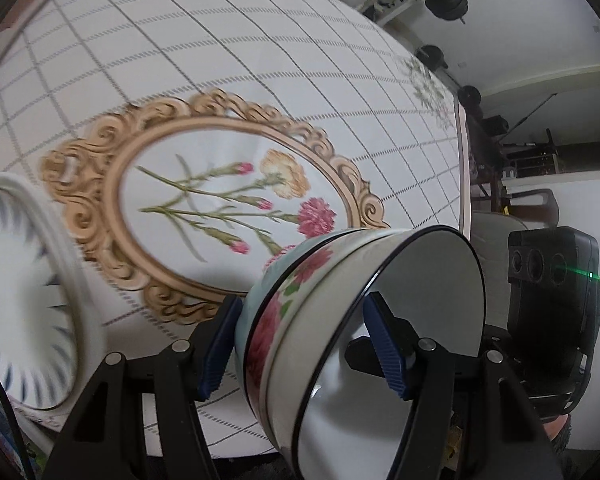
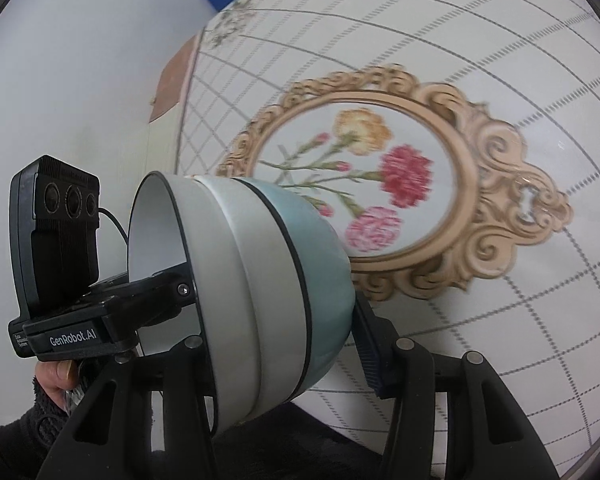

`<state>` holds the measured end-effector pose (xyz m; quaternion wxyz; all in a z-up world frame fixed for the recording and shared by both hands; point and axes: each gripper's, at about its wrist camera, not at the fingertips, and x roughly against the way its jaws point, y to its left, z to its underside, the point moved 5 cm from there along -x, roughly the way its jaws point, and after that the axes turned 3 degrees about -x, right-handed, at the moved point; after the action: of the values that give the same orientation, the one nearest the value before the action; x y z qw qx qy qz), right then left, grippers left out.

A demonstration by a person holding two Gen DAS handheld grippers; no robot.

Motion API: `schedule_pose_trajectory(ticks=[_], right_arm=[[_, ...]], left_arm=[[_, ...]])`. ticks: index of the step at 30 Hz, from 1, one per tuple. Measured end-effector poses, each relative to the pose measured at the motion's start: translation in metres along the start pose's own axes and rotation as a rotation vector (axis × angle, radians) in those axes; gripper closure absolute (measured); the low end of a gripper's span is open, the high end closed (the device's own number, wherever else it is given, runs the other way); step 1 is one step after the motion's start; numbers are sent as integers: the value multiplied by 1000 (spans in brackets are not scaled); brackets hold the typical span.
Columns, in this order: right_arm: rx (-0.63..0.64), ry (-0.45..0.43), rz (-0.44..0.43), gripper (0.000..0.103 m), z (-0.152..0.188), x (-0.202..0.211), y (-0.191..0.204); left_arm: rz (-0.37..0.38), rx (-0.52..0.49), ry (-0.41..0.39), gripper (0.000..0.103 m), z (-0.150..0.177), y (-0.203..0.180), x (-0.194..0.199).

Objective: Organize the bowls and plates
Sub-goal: 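Lift the bowl stack with both tools and carry it toward the plate stack, then lower the bowl stack with both tools onto the center of the plate stack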

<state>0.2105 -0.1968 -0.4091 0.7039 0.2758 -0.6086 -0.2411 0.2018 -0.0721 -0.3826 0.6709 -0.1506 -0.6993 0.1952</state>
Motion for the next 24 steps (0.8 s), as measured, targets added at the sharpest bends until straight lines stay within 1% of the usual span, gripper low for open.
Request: schedule_pose_trajectory(ticks=[4,8,13,19,24], right_arm=[[30,5,-1,51,2,-16,38],[39,5,-8,51,7,-39,73],[11,-22,-19,51,14,-76,117],[-33,-50,-30,51,17,-112,149],[-70,-62,-27,51,18,-137,160]], left_arm=[[-5,11,-23,42,3,22,25],[-16,15,-34,42,6,55,51],[-31,-19,-17,42,6,97,79],[-39,-72,14,42,-1,139,96],[-41,-94,41,42,-4,166,97]])
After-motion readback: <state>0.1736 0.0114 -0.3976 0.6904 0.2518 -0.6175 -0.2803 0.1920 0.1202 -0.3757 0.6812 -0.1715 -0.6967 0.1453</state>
